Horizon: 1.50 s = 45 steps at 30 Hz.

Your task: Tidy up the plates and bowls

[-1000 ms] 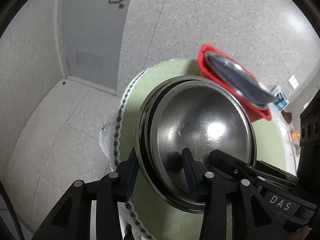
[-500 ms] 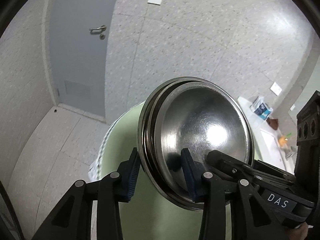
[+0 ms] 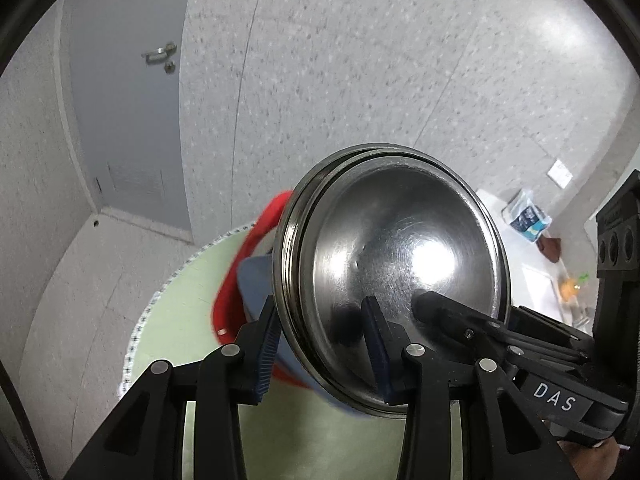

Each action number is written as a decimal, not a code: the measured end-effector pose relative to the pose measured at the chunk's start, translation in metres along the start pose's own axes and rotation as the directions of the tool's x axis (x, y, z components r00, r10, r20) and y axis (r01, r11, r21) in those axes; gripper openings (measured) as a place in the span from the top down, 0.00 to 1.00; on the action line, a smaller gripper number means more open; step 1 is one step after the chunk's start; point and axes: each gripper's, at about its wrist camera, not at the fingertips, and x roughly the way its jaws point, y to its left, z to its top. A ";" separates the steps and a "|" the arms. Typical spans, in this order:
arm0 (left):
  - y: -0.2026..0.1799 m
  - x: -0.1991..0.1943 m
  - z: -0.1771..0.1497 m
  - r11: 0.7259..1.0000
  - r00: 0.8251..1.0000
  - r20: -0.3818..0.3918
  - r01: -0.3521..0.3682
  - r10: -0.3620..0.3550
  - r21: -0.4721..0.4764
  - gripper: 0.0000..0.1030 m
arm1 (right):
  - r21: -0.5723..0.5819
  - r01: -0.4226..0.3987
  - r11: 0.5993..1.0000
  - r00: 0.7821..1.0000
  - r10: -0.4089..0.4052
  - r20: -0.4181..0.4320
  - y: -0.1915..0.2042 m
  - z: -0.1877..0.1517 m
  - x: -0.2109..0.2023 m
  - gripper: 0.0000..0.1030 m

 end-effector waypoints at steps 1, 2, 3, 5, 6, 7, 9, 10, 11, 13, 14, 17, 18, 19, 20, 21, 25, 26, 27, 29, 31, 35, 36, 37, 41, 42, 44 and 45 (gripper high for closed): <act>-0.001 0.009 0.004 1.000 1.000 -0.014 -0.006 0.005 -0.003 0.64 | -0.001 0.002 1.000 1.000 -0.002 -0.017 -0.005 0.007 0.007 0.55; -0.005 0.021 0.012 1.000 1.000 -0.029 -0.013 0.013 -0.006 0.64 | 0.001 0.001 1.000 0.999 -0.001 -0.038 -0.012 0.010 0.014 0.55; -0.007 0.033 0.017 1.000 0.998 -0.054 -0.023 0.022 -0.010 0.64 | 0.002 0.000 1.000 0.998 0.000 -0.055 -0.018 0.011 0.020 0.55; -0.012 0.050 0.026 0.999 0.996 -0.083 -0.039 0.038 -0.013 0.64 | 0.005 -0.006 1.000 0.996 0.006 -0.093 -0.029 0.011 0.032 0.55; -0.013 0.057 0.028 0.999 0.994 -0.095 -0.047 0.045 -0.017 0.64 | 0.005 -0.009 1.000 0.994 0.010 -0.107 -0.032 0.010 0.037 0.55; -0.013 0.063 0.031 0.998 0.993 -0.109 -0.051 0.048 -0.024 0.64 | 0.007 -0.013 1.000 0.993 0.014 -0.118 -0.036 0.009 0.041 0.55; -0.017 0.078 0.039 0.997 0.989 -0.134 -0.063 0.057 -0.040 0.64 | 0.007 -0.015 1.000 0.990 0.016 -0.141 -0.041 0.009 0.050 0.55; -0.016 0.083 0.041 0.997 0.988 -0.141 -0.067 0.060 -0.045 0.64 | 0.006 -0.017 1.000 0.988 0.018 -0.152 -0.043 0.008 0.053 0.55; -0.017 0.087 0.043 0.996 0.987 -0.147 -0.074 0.066 -0.048 0.64 | 0.003 -0.019 1.000 0.986 0.019 -0.163 -0.044 0.007 0.057 0.55; -0.020 0.095 0.048 0.995 0.985 -0.150 -0.095 0.089 -0.035 0.66 | -0.003 -0.019 1.000 0.984 0.018 -0.178 -0.046 0.006 0.061 0.55; -0.022 0.097 0.048 0.994 0.983 -0.153 -0.107 0.101 -0.030 0.66 | -0.014 -0.008 1.000 0.984 0.005 -0.181 -0.047 0.006 0.063 0.55; -0.028 0.099 0.046 0.992 0.981 -0.153 -0.125 0.119 -0.031 0.66 | -0.019 -0.004 1.000 0.981 0.000 -0.193 -0.049 0.007 0.066 0.55; -0.030 0.101 0.047 0.991 0.980 -0.156 -0.133 0.127 -0.029 0.66 | -0.024 -0.006 1.000 0.980 0.001 -0.198 -0.049 0.008 0.067 0.55; -0.030 0.102 0.046 0.990 0.978 -0.157 -0.141 0.136 -0.025 0.66 | -0.031 -0.007 0.999 0.979 0.000 -0.204 -0.049 0.009 0.068 0.55; -0.032 0.103 0.044 0.988 0.977 -0.156 -0.151 0.145 -0.022 0.66 | -0.035 -0.007 0.999 0.979 0.000 -0.205 -0.049 0.009 0.069 0.54; -0.035 0.106 0.045 0.986 0.975 -0.155 -0.165 0.160 -0.018 0.65 | -0.040 -0.006 0.999 0.979 -0.002 -0.204 -0.047 0.009 0.069 0.54; -0.045 0.112 0.042 0.981 0.971 -0.145 -0.196 0.192 -0.012 0.62 | -0.053 -0.013 0.999 0.980 0.003 -0.199 -0.046 0.011 0.069 0.46; -0.047 0.112 0.040 0.981 0.972 -0.139 -0.192 0.188 -0.018 0.59 | -0.050 -0.008 0.999 0.981 -0.002 -0.194 -0.047 0.012 0.069 0.44; -0.047 0.111 0.038 0.982 0.975 -0.130 -0.187 0.182 -0.027 0.58 | -0.049 -0.008 0.999 0.982 -0.001 -0.190 -0.049 0.013 0.068 0.42; -0.051 0.107 0.033 0.982 0.976 -0.115 -0.188 0.184 -0.030 0.53 | -0.040 -0.023 0.999 0.983 0.016 -0.183 -0.053 0.014 0.065 0.40; -0.056 0.101 0.028 0.978 0.974 -0.092 -0.209 0.207 -0.017 0.51 | -0.040 -0.032 0.999 0.984 0.024 -0.179 -0.055 0.013 0.062 0.39; -0.065 0.080 0.011 0.966 0.966 -0.035 -0.259 0.258 -0.020 0.27 | -0.046 -0.028 0.999 0.990 0.021 -0.139 -0.059 0.009 0.048 0.36; -0.067 0.070 0.003 0.965 0.965 -0.010 -0.261 0.261 -0.029 0.22 | -0.048 -0.019 0.999 0.992 0.013 -0.122 -0.059 0.007 0.041 0.36; -0.069 0.064 -0.003 0.965 0.966 0.006 -0.259 0.260 -0.036 0.17 | -0.051 -0.010 0.999 0.994 0.005 -0.105 -0.060 0.006 0.036 0.34; -0.076 0.036 -0.024 0.959 0.957 0.066 -0.282 0.284 -0.039 0.17 | -0.067 0.005 0.998 0.999 -0.007 -0.031 -0.054 -0.008 0.006 0.28; -0.078 0.028 -0.031 0.958 0.955 0.081 -0.284 0.286 -0.038 0.17 | -0.074 0.011 0.997 1.000 -0.013 -0.019 -0.051 -0.012 0.000 0.28; -0.083 0.008 -0.047 0.959 0.952 0.114 -0.282 0.284 -0.039 0.15 | -0.092 0.017 0.996 1.000 -0.016 0.014 -0.040 -0.024 -0.018 0.27; -0.087 -0.004 -0.058 0.958 0.948 0.137 -0.283 0.286 -0.038 0.15 | -0.101 0.024 0.995 0.999 -0.021 0.029 -0.035 -0.030 -0.026 0.27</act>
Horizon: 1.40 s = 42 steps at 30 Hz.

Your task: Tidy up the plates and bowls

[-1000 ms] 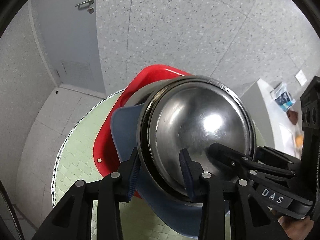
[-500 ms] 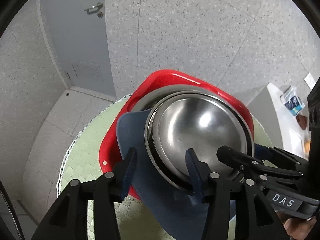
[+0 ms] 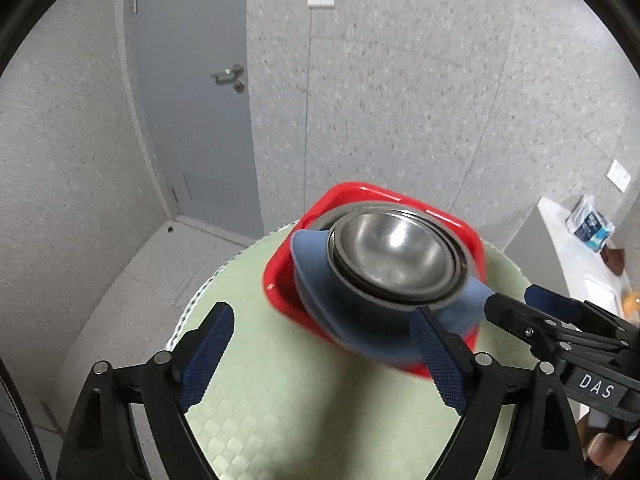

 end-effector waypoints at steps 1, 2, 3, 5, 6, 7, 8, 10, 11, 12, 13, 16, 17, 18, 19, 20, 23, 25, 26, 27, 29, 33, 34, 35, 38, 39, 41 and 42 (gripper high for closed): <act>0.001 -0.011 -0.008 1.000 1.000 0.018 0.001 -0.001 0.003 0.14 | -0.010 0.007 1.000 1.000 -0.007 0.020 0.007 -0.007 -0.012 0.27; 0.002 -0.025 -0.018 1.000 0.999 0.040 0.002 -0.002 0.005 0.13 | -0.015 0.011 1.000 0.999 -0.010 0.035 0.013 -0.012 -0.020 0.26; 0.005 -0.037 -0.027 1.000 0.998 0.057 0.003 -0.003 0.006 0.11 | -0.022 0.021 1.000 0.998 -0.019 0.054 0.020 -0.020 -0.032 0.25; 0.010 -0.062 -0.046 1.000 0.996 0.090 0.000 -0.001 0.009 0.08 | -0.028 0.033 0.999 0.996 -0.031 0.086 0.032 -0.036 -0.053 0.24; 0.014 -0.081 -0.062 1.000 0.994 0.110 0.000 -0.002 0.013 0.08 | -0.031 0.042 0.999 0.994 -0.039 0.102 0.037 -0.047 -0.066 0.24; 0.015 -0.092 -0.072 1.000 0.993 0.122 0.005 -0.007 0.017 0.08 | -0.034 0.047 0.998 0.992 -0.043 0.115 0.044 -0.056 -0.077 0.22; 0.017 -0.109 -0.086 1.000 0.991 0.135 0.008 -0.011 0.019 0.08 | -0.034 0.049 0.998 0.991 -0.044 0.130 0.049 -0.065 -0.086 0.21; 0.024 -0.136 -0.110 1.000 0.988 0.154 0.018 -0.022 0.024 0.06 | -0.034 0.067 0.997 0.986 -0.061 0.155 0.064 -0.088 -0.110 0.20; 0.027 -0.153 -0.124 0.999 0.986 0.164 0.021 -0.025 0.029 0.06 | -0.029 0.067 0.997 0.984 -0.062 0.167 0.069 -0.100 -0.120 0.20; 0.028 -0.168 -0.134 0.999 0.984 0.177 0.024 -0.030 0.036 0.06 | -0.025 0.072 0.997 0.982 -0.067 0.179 0.074 -0.110 -0.130 0.20; 0.029 -0.181 -0.145 0.999 0.981 0.189 0.026 -0.034 0.041 0.04 | -0.022 0.080 0.997 0.978 -0.074 0.195 0.081 -0.122 -0.143 0.20; 0.037 -0.232 -0.186 0.999 0.973 0.229 0.022 -0.032 0.048 0.02 | -0.011 0.105 0.994 0.965 -0.099 0.242 0.101 -0.158 -0.179 0.19; 0.038 -0.247 -0.198 0.998 0.970 0.240 0.022 -0.033 0.051 0.02 | -0.009 0.109 0.994 0.963 -0.103 0.251 0.106 -0.168 -0.188 0.18; 0.039 -0.264 -0.213 0.998 0.968 0.250 0.023 -0.037 0.058 0.01 | -0.008 0.120 0.993 0.960 -0.114 0.256 0.112 -0.180 -0.201 0.17; 0.041 -0.282 -0.228 0.998 0.965 0.259 0.027 -0.042 0.063 0.01 | -0.006 0.126 0.992 0.958 -0.120 0.262 0.115 -0.189 -0.210 0.16; 0.042 -0.300 -0.243 0.997 0.962 0.269 0.032 -0.049 0.066 0.01 | -0.003 0.131 0.991 0.954 -0.125 0.273 0.121 -0.202 -0.223 0.15; 0.044 -0.339 -0.282 0.997 0.953 0.298 0.035 -0.055 0.070 0.01 | 0.004 0.144 0.990 0.941 -0.138 0.309 0.134 -0.234 -0.256 0.10; 0.046 -0.367 -0.311 0.997 0.947 0.317 0.032 -0.054 0.073 0.01 | -0.006 0.155 0.988 0.933 -0.144 0.330 0.142 -0.255 -0.275 0.09; 0.045 -0.378 -0.323 0.997 0.945 0.321 0.032 -0.055 0.076 0.01 | -0.009 0.166 0.986 0.926 -0.152 0.346 0.146 -0.269 -0.286 0.09; 0.044 -0.393 -0.339 0.997 0.944 0.325 0.032 -0.055 0.077 0.01 | -0.012 0.172 0.985 0.923 -0.156 0.352 0.148 -0.274 -0.291 0.09; 0.042 -0.418 -0.368 0.996 0.940 0.337 0.029 -0.056 0.084 0.01 | -0.019 0.180 0.983 0.917 -0.161 0.365 0.152 -0.294 -0.307 0.09; 0.035 -0.464 -0.419 0.996 0.936 0.347 0.023 -0.051 0.083 0.01 | -0.034 0.191 0.981 0.904 -0.163 0.396 0.154 -0.332 -0.339 0.07; 0.032 -0.473 -0.429 0.996 0.935 0.349 0.027 -0.055 0.085 0.01 | -0.037 0.190 0.981 0.901 -0.159 0.403 0.154 -0.341 -0.346 0.04; 0.028 -0.487 -0.446 0.996 0.933 0.356 0.027 -0.057 0.088 0.01 | -0.043 0.193 0.980 0.899 -0.159 0.408 0.154 -0.353 -0.355 0.01; 0.016 -0.520 -0.488 0.995 0.925 0.378 0.002 -0.039 0.097 0.01 | -0.058 0.204 0.977 0.885 -0.159 0.438 0.150 -0.386 -0.383 0.00; 0.012 -0.530 -0.502 0.995 0.923 0.383 -0.004 -0.034 0.098 0.01 | -0.065 0.209 0.976 0.881 -0.159 0.446 0.149 -0.399 -0.393 0.00; 0.004 -0.549 -0.526 0.995 0.920 0.390 -0.011 -0.030 0.103 0.01 | -0.065 0.220 0.973 0.872 -0.166 0.460 0.146 -0.417 -0.409 0.00; 0.000 -0.561 -0.541 0.995 0.919 0.392 -0.013 -0.029 0.102 0.01 | -0.061 0.222 0.973 0.868 -0.169 0.467 0.143 -0.428 -0.419 0.00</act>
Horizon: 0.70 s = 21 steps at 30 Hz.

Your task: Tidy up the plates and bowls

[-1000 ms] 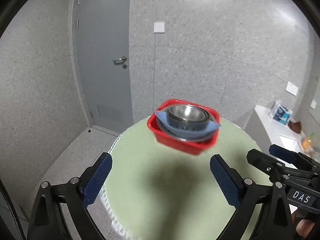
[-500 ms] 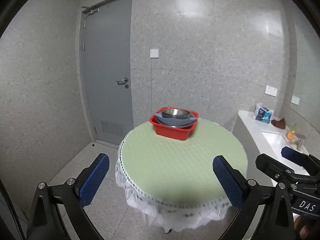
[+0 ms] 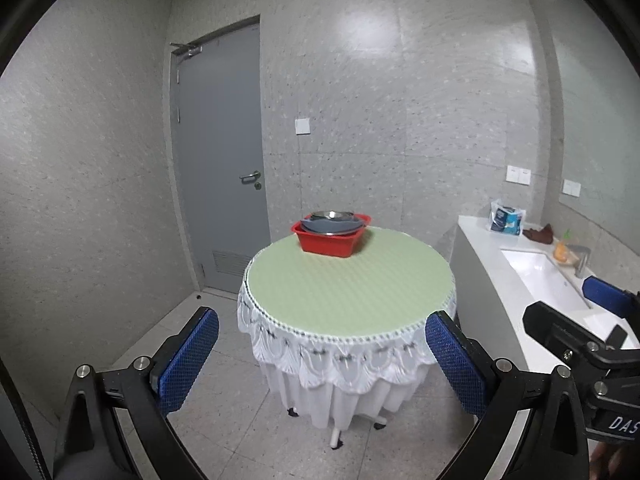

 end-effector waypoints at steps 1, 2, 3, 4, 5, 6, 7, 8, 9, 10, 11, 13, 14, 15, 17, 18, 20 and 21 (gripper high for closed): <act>-0.005 -0.018 -0.010 1.000 1.000 0.008 -0.002 0.003 -0.004 0.01 | 0.003 -0.002 1.000 1.000 0.002 0.008 -0.003 -0.006 -0.012 0.00; -0.008 -0.033 -0.017 1.000 1.000 0.016 -0.007 0.007 -0.009 0.01 | 0.002 -0.003 1.000 1.000 0.003 0.015 -0.006 -0.012 -0.022 0.00; -0.012 -0.050 -0.027 1.000 1.000 0.024 -0.012 0.012 -0.013 0.01 | 0.000 0.000 1.000 1.000 0.000 0.020 -0.007 -0.018 -0.033 0.00; -0.017 -0.065 -0.036 1.000 1.000 0.024 -0.016 0.017 -0.013 0.01 | -0.001 0.005 1.000 1.000 -0.005 0.025 -0.011 -0.024 -0.044 0.00; -0.020 -0.074 -0.043 1.000 1.000 0.020 -0.016 0.016 -0.012 0.01 | -0.002 0.005 1.000 1.000 -0.005 0.025 -0.012 -0.029 -0.051 0.00; -0.024 -0.086 -0.051 1.000 1.000 0.010 -0.012 0.012 -0.011 0.01 | -0.001 0.005 1.000 1.000 -0.005 0.025 -0.014 -0.034 -0.061 0.00; -0.027 -0.095 -0.055 1.000 1.000 0.003 -0.011 0.011 -0.011 0.01 | 0.001 0.007 1.000 1.000 -0.007 0.025 -0.016 -0.040 -0.069 0.00; -0.030 -0.106 -0.060 1.000 1.000 -0.002 -0.009 0.008 -0.012 0.01 | 0.003 0.010 1.000 1.000 -0.010 0.021 -0.018 -0.044 -0.076 0.00; -0.034 -0.121 -0.068 1.000 1.000 -0.003 -0.004 0.004 -0.015 0.01 | 0.006 0.011 1.000 1.000 -0.011 0.021 -0.020 -0.048 -0.085 0.00; -0.034 -0.126 -0.065 1.000 1.000 -0.002 -0.003 0.003 -0.017 0.01 | 0.007 0.013 1.000 1.000 -0.013 0.025 -0.021 -0.052 -0.094 0.00; -0.037 -0.139 -0.071 1.000 1.000 0.003 0.000 0.000 -0.022 0.01 | 0.006 0.017 1.000 0.999 -0.017 0.027 -0.022 -0.055 -0.099 0.00; -0.039 -0.153 -0.073 1.000 1.000 0.006 0.006 -0.005 -0.027 0.01 | 0.005 0.025 1.000 0.999 -0.025 0.035 -0.024 -0.063 -0.113 0.00; -0.039 -0.161 -0.075 1.000 1.000 0.007 0.009 -0.009 -0.027 0.01 | 0.002 0.030 1.000 0.999 -0.030 0.036 -0.024 -0.067 -0.121 0.00; -0.040 -0.169 -0.077 1.000 1.000 0.007 0.011 -0.011 -0.026 0.01 | 0.003 0.031 1.000 0.999 -0.031 0.041 -0.024 -0.070 -0.127 0.00; -0.038 -0.179 -0.080 1.000 1.000 0.015 0.011 -0.011 -0.026 0.01 | -0.004 0.046 0.999 0.998 -0.046 0.045 -0.024 -0.075 -0.135 0.00; -0.037 -0.181 -0.080 1.000 1.000 0.020 0.014 -0.014 -0.024 0.01 | -0.005 0.050 0.999 0.998 -0.049 0.048 -0.024 -0.078 -0.139 0.00; -0.035 -0.182 -0.082 1.000 1.000 0.025 0.013 -0.013 -0.025 0.01 | -0.003 0.052 0.999 0.997 -0.052 0.051 -0.023 -0.083 -0.144 0.00; -0.033 -0.185 -0.084 1.000 1.000 0.027 0.017 -0.017 -0.023 0.01 | -0.002 0.052 0.999 0.997 -0.052 0.049 -0.023 -0.086 -0.146 0.00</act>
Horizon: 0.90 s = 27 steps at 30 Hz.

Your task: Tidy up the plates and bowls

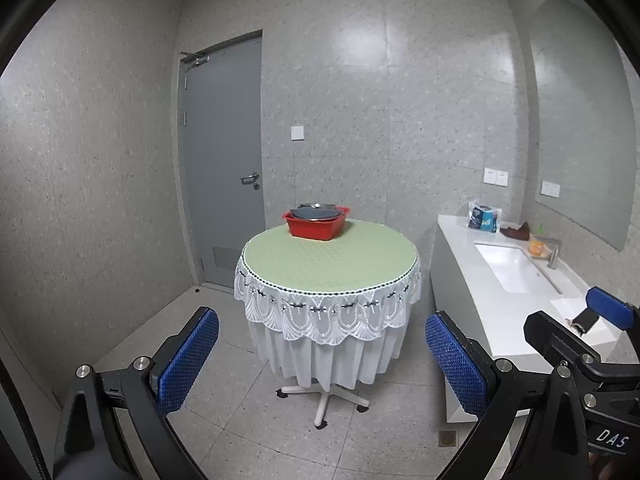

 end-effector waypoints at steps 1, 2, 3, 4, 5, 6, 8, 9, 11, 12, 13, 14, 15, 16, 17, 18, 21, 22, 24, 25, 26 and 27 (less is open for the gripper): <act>0.001 -0.002 -0.002 1.000 1.000 0.002 0.000 0.000 0.000 0.01 | 0.002 0.000 1.000 1.000 0.000 0.003 0.000 -0.003 -0.003 0.00; 0.003 -0.003 -0.003 1.000 1.000 0.005 -0.001 0.001 0.000 0.01 | 0.001 0.002 1.000 1.000 -0.002 0.006 0.001 -0.005 -0.006 0.00; 0.005 -0.005 -0.005 1.000 1.000 0.011 0.000 0.000 0.004 0.01 | 0.001 0.003 1.000 1.000 -0.003 0.007 0.002 -0.007 -0.007 0.00; 0.007 -0.005 -0.006 1.000 1.000 0.015 0.001 -0.001 0.005 0.01 | 0.001 0.003 1.000 1.000 -0.003 0.010 0.002 -0.008 -0.008 0.00; 0.009 -0.006 -0.009 1.000 1.000 0.022 0.002 -0.002 0.005 0.01 | 0.001 0.004 1.000 1.000 -0.004 0.014 0.003 -0.011 -0.009 0.00; 0.011 -0.005 -0.012 1.000 1.000 0.026 0.003 -0.003 0.006 0.01 | -0.001 0.005 1.000 1.000 -0.005 0.016 0.004 -0.012 -0.009 0.00; 0.014 -0.005 -0.018 1.000 0.999 0.033 0.003 -0.003 0.006 0.01 | -0.002 0.010 1.000 1.000 -0.010 0.027 0.006 -0.017 -0.012 0.00; 0.016 -0.007 -0.021 1.000 0.999 0.037 0.004 -0.005 0.008 0.01 | -0.002 0.010 1.000 1.000 -0.010 0.029 0.007 -0.019 -0.012 0.00; 0.019 -0.005 -0.027 1.000 0.999 0.038 0.005 -0.005 0.013 0.01 | 0.000 0.012 1.000 0.999 -0.012 0.032 0.008 -0.023 -0.012 0.00; 0.020 -0.004 -0.029 1.000 0.999 0.037 0.006 -0.006 0.016 0.01 | 0.000 0.012 1.000 0.999 -0.012 0.030 0.007 -0.026 -0.012 0.00; 0.020 -0.002 -0.030 1.000 0.999 0.037 0.006 -0.007 0.017 0.01 | 0.001 0.012 1.000 0.999 -0.012 0.029 0.007 -0.028 -0.012 0.00; 0.021 -0.002 -0.033 1.000 0.999 0.039 0.006 -0.006 0.018 0.01 | 0.002 0.013 1.000 1.000 -0.013 0.028 0.007 -0.030 -0.012 0.00; 0.022 -0.001 -0.034 1.000 0.999 0.041 0.005 -0.006 0.020 0.01 | 0.004 0.014 1.000 0.999 -0.014 0.028 0.008 -0.032 -0.012 0.00; 0.023 -0.001 -0.035 1.000 0.999 0.042 0.004 -0.005 0.022 0.01 | 0.006 0.014 1.000 1.000 -0.014 0.028 0.008 -0.033 -0.012 0.00; 0.024 -0.001 -0.036 1.000 0.999 0.044 0.004 -0.005 0.024 0.01 | 0.006 0.011 1.000 1.000 -0.012 0.026 0.005 -0.034 -0.012 0.00; 0.024 0.001 -0.035 1.000 0.999 0.045 0.003 -0.004 0.026 0.01 | 0.007 0.013 1.000 1.000 -0.013 0.028 0.006 -0.034 -0.012 0.00; 0.026 -0.001 -0.036 1.000 0.999 0.053 -0.002 0.000 0.028 0.01 | 0.005 0.013 1.000 1.000 -0.013 0.026 0.004 -0.034 -0.012 0.00; 0.026 -0.001 -0.036 1.000 0.998 0.056 -0.002 0.000 0.027 0.01 | 0.005 0.012 1.000 1.000 -0.013 0.028 0.004 -0.034 -0.011 0.00; 0.028 0.002 -0.037 1.000 0.998 0.060 -0.002 0.001 0.025 0.01 | 0.002 0.013 1.000 0.999 -0.013 0.030 0.004 -0.034 -0.012 0.00; 0.029 0.003 -0.038 1.000 0.998 0.060 -0.003 0.002 0.025 0.01 | 0.000 0.012 1.000 0.999 -0.012 0.032 0.004 -0.034 -0.012 0.00; 0.030 0.004 -0.039 1.000 0.998 0.060 -0.004 0.002 0.024 0.01 | -0.001 0.011 1.000 0.999 -0.011 0.031 0.005 -0.034 -0.011 0.00; 0.030 0.006 -0.038 1.000 0.998 0.060 -0.003 0.001 0.023 0.01 | -0.001 0.011 1.000 0.999 -0.011 0.031 0.006 -0.034 -0.010 0.00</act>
